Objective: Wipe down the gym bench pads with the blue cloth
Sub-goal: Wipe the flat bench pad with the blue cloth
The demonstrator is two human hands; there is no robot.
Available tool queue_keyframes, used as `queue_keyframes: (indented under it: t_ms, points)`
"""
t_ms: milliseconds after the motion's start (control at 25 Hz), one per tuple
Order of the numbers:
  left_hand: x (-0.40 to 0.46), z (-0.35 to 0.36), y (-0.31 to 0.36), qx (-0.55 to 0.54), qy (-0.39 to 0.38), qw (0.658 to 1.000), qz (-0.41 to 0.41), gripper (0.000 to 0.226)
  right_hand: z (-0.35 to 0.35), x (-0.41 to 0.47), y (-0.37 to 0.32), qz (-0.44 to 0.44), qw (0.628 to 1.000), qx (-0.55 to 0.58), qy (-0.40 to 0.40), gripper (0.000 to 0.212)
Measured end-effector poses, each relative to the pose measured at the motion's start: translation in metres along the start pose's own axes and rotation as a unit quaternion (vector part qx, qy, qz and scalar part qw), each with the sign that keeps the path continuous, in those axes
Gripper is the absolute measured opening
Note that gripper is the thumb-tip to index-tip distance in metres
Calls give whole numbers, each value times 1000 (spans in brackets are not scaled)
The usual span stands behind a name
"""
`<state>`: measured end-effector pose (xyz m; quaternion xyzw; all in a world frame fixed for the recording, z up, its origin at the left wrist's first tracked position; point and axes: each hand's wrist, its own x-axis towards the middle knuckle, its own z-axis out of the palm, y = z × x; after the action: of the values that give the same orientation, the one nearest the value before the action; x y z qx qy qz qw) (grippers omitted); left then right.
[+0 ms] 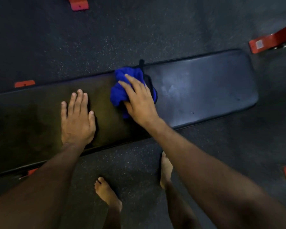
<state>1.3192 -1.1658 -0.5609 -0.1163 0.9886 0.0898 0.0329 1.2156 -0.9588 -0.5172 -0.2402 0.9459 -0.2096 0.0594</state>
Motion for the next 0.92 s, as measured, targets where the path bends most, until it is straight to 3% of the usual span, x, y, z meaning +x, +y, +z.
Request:
queue_keyframes:
  t_ms: [120, 240, 320, 400, 520, 680, 920]
  points:
    - [-7, -16, 13, -14, -25, 999, -29, 69, -45, -78, 41, 63, 995, 43, 63, 62]
    - [28, -9, 107, -40, -4, 996, 80, 67, -93, -80, 124, 131, 985, 25, 111, 55]
    - [65, 5, 182, -65, -11, 989, 129, 67, -103, -49, 168, 123, 989, -2, 78, 55]
    - [89, 24, 217, -36, -17, 993, 107, 67, -95, -19, 190, 99, 994, -39, 16, 58]
    - [91, 40, 214, 3, 4, 995, 95, 64, -72, 6, 208, 101, 987, -123, -27, 67]
    - [92, 37, 215, 9, 12, 994, 107, 62, -57, 30, 195, 142, 981, -135, 4, 74]
    - [90, 32, 212, -10, -13, 994, 109, 62, -44, 17, 161, 48, 990, -135, 1, 68]
